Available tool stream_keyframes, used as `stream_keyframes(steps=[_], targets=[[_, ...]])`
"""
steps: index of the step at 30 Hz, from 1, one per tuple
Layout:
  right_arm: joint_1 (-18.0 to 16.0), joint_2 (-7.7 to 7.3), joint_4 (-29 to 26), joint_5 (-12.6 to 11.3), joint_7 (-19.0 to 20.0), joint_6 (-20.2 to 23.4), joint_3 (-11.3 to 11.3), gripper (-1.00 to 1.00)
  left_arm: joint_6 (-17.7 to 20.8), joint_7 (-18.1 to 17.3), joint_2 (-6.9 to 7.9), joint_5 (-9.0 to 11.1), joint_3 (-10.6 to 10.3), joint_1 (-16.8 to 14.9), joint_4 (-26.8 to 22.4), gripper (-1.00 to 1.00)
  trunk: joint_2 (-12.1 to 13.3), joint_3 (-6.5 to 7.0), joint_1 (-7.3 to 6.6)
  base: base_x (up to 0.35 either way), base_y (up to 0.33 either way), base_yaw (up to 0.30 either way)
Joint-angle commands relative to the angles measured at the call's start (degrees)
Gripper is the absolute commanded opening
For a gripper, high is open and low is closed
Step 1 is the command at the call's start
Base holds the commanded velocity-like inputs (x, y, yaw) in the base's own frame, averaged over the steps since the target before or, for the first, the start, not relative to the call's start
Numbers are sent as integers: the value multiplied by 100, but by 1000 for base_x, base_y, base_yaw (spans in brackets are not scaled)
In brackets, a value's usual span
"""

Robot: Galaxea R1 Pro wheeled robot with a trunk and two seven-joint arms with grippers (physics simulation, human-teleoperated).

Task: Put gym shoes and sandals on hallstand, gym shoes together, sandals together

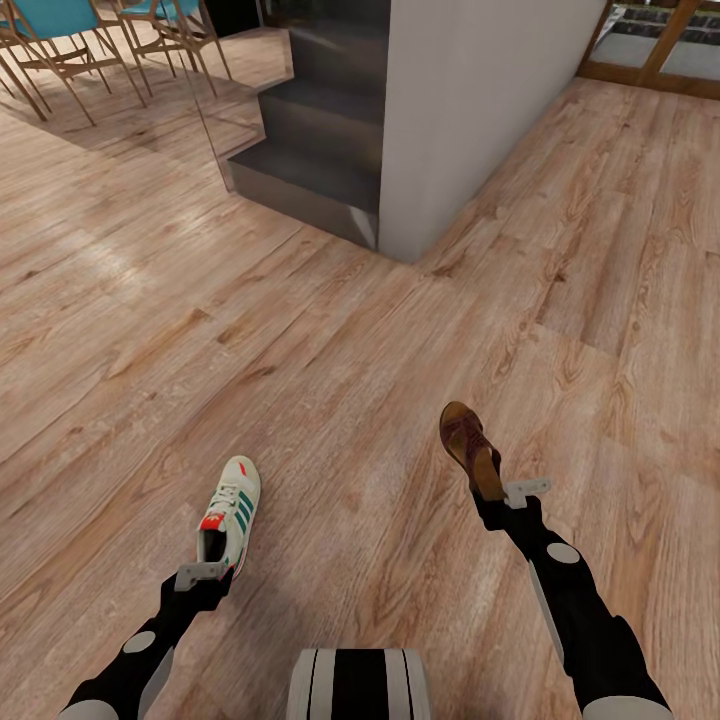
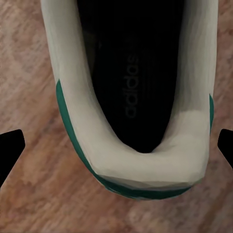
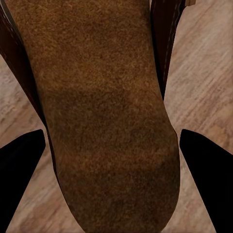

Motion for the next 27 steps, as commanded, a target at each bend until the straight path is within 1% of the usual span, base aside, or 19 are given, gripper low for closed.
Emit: stream_keyframes(steps=[1,5,6,27], targets=[[-2,3,-10,58,49,23,-13,-100,-22,-36,-2,-50,49,-4,5,100,-1,-3,-1,1,0,0],[-2,3,-8,54,49,23,-14,-100,-22,-36,-3,-51,49,-4,2,100,-1,-3,-1,0,0,0],[-2,3,-8,56,49,23,-13,-100,-21,-36,-3,-52,49,-4,1,-100,-1,-3,-1,0,0,0],[-2,3,-17,54,49,23,-13,-100,-20,-36,5,-44,49,-4,4,-100,-1,-3,-1,0,0,0]])
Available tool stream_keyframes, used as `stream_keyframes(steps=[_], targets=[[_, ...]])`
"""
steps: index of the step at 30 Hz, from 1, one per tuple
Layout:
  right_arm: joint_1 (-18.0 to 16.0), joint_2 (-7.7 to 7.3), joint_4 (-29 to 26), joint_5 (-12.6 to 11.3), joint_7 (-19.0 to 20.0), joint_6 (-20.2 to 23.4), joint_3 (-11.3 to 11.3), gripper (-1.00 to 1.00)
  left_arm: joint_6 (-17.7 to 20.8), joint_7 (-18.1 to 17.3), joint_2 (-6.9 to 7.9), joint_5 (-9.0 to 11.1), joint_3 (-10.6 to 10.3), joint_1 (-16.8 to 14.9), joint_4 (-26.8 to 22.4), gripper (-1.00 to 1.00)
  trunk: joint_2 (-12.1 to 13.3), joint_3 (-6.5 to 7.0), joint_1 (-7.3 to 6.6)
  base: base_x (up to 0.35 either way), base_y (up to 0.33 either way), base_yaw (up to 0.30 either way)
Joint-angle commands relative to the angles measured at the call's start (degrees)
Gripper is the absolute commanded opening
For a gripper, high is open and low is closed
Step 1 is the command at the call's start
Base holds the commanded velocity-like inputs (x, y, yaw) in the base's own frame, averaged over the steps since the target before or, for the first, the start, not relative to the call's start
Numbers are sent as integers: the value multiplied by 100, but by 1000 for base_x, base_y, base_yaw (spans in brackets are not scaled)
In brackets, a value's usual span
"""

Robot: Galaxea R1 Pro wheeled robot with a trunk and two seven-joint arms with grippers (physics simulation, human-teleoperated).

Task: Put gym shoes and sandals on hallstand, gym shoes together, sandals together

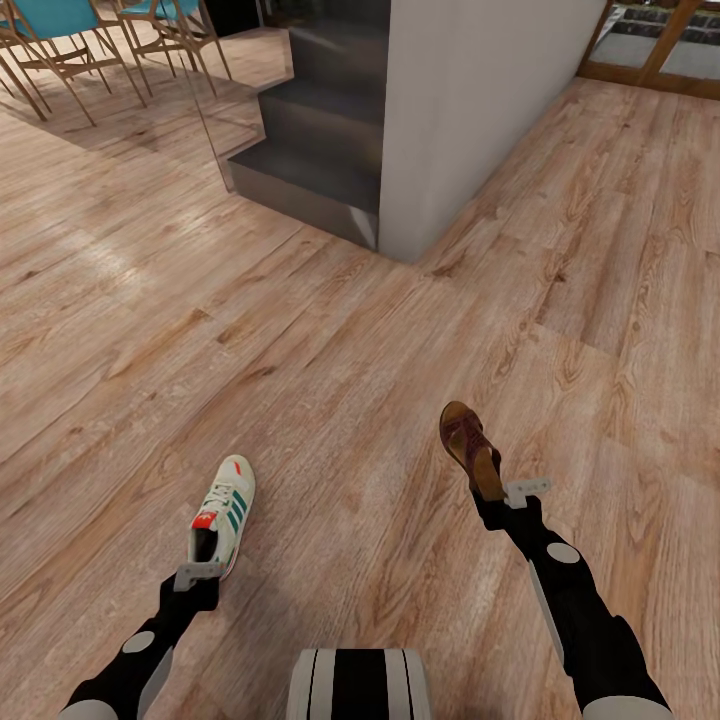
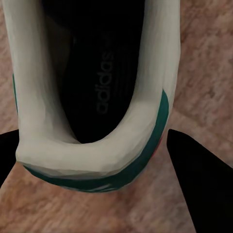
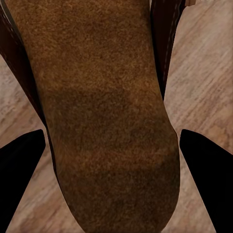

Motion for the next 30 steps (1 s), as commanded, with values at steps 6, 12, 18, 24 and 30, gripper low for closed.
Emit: stream_keyframes(steps=[6,12,18,24,30], targets=[[-2,3,6,58,49,23,-13,-100,-27,-32,21,-66,48,1,-33,-100,-1,-3,-1,0,0,0],[5,3,101,65,49,23,-13,-100,-32,-39,23,-70,42,12,-67,-100,-1,-3,-1,0,0,0],[7,3,360,74,49,-1,-13,-100,-32,-48,8,-71,33,14,-71,-100,4,85,-11,0,0,0],[7,3,383,75,49,-7,-13,-100,-32,-49,-9,-71,31,14,-76,-100,12,218,-27,0,0,0],[7,3,473,72,55,-18,-9,-100,-24,-48,-12,-79,38,14,-79,-100,20,351,-42,0,0,0]])
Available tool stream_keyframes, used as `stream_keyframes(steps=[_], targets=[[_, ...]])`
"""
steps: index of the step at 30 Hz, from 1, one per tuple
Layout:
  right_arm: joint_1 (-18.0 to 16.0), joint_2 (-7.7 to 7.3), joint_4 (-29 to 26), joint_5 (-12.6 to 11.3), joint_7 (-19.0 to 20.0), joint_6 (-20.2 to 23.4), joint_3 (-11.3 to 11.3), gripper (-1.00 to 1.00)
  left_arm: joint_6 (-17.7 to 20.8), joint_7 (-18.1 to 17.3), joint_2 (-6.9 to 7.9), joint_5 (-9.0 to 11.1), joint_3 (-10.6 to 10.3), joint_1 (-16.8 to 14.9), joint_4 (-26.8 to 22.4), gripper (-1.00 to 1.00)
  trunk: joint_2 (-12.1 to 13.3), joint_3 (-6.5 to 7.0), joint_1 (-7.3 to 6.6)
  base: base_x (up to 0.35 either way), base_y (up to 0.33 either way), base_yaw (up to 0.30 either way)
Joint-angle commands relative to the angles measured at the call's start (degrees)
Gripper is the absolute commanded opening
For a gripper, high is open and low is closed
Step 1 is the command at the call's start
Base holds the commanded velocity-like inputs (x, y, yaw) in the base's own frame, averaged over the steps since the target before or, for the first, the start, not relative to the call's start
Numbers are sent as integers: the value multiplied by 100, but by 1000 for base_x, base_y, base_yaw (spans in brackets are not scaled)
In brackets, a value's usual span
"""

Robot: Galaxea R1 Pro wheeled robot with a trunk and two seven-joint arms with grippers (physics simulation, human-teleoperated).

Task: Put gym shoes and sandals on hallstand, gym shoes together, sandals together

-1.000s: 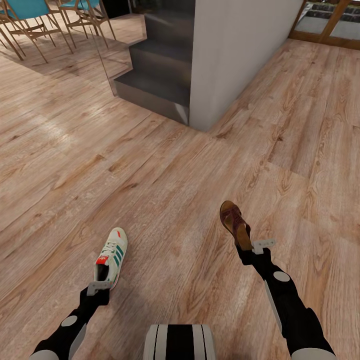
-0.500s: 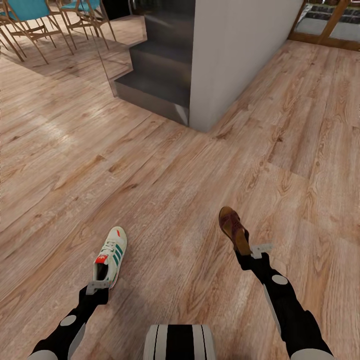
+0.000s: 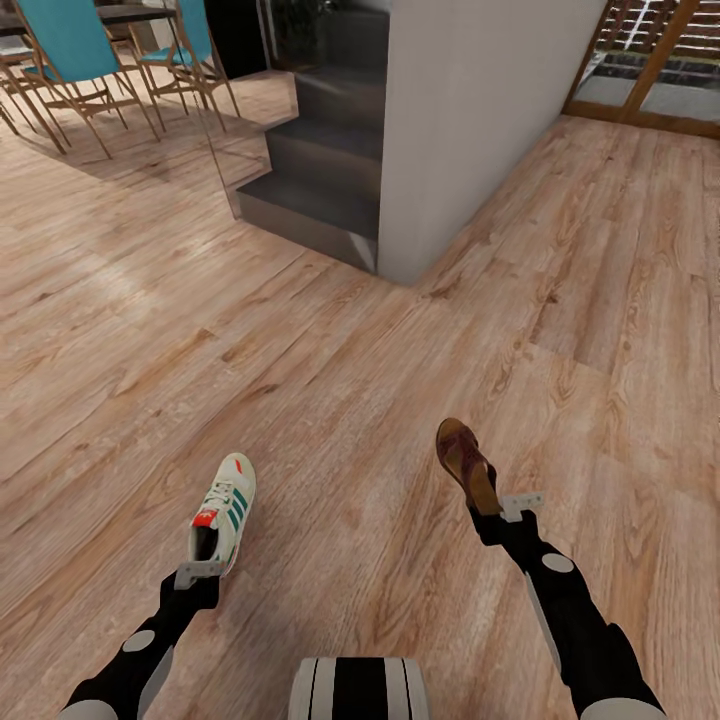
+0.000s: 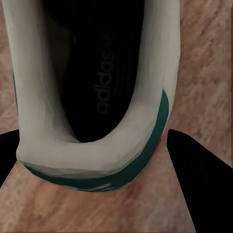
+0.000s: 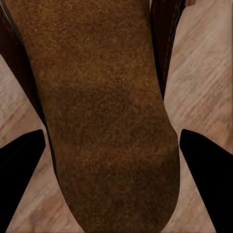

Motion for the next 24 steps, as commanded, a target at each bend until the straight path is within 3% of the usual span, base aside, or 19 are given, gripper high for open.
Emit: stream_keyframes(steps=[1,10,16,21,24], targets=[[-2,3,-6,57,51,22,-16,-100,-22,-36,-4,-57,47,-4,4,-100,0,19,-3,0,0,0],[-2,3,103,53,59,15,-19,-100,-13,-23,1,-58,41,-4,7,-100,12,219,-26,0,0,0],[4,-55,485,91,22,-89,-41,-100,-13,-26,21,-74,41,4,32,-100,20,366,-42,0,0,-57],[8,-143,975,96,12,-608,-136,-100,-13,-25,28,-75,41,11,63,-100,27,509,-55,0,0,-159],[13,-187,1298,97,1,-994,-321,-100,-15,-27,30,-70,41,47,73,-100,31,597,-62,0,0,-178]])
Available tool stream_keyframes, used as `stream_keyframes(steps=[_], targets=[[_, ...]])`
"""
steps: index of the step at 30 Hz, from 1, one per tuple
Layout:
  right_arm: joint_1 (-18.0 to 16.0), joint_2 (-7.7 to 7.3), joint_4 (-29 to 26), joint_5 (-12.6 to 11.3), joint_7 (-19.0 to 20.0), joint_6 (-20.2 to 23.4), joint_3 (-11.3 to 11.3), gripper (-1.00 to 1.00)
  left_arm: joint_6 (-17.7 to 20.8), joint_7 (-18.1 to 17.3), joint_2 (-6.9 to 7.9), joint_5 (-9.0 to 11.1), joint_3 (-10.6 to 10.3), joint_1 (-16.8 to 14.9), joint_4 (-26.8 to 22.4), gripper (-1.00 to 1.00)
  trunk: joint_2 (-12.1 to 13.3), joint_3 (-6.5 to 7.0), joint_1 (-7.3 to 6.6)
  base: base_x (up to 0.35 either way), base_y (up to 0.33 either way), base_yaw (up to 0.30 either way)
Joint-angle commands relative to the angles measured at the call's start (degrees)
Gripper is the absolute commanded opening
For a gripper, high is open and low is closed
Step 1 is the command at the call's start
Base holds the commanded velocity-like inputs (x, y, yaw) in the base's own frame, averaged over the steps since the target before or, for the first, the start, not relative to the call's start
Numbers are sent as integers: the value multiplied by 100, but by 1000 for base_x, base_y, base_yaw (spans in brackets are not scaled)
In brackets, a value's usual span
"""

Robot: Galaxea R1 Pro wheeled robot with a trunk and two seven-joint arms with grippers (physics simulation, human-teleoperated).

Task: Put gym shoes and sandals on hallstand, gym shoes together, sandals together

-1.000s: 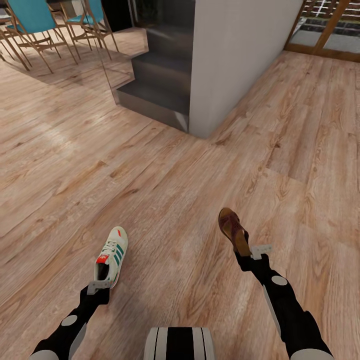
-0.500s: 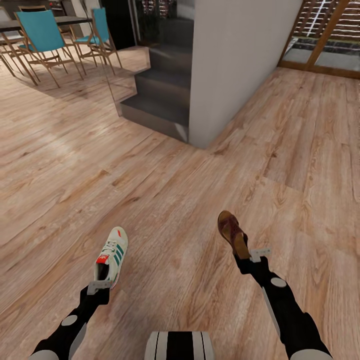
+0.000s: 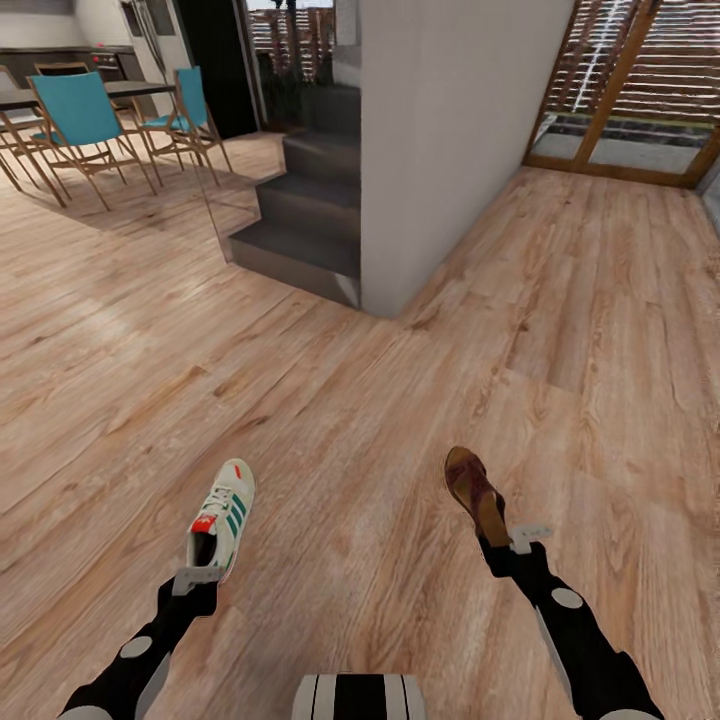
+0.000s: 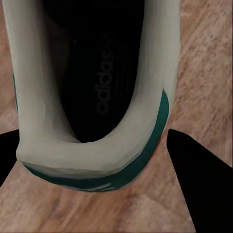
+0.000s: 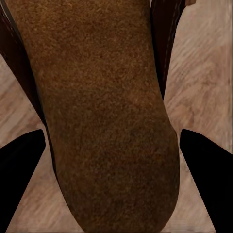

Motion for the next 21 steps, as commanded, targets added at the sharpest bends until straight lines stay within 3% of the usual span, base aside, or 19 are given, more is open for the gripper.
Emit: stream_keyframes(steps=[1,8,15,21], targets=[[-2,-6,174,48,47,-165,-139,-100,-22,-35,-4,-50,48,37,-6,-100,0,27,-3,0,0,-181],[29,-33,1268,48,57,-1097,-633,-100,-34,-30,-10,-40,48,310,-43,-100,10,234,-21,0,0,-184],[81,-162,2338,48,49,-2266,-728,-100,-50,-27,2,-34,62,644,-62,-100,19,442,-39,0,0,-185],[87,-222,2931,48,40,-2555,-737,-100,-407,-27,13,-34,199,912,-29,-100,27,621,-55,0,0,-181]])
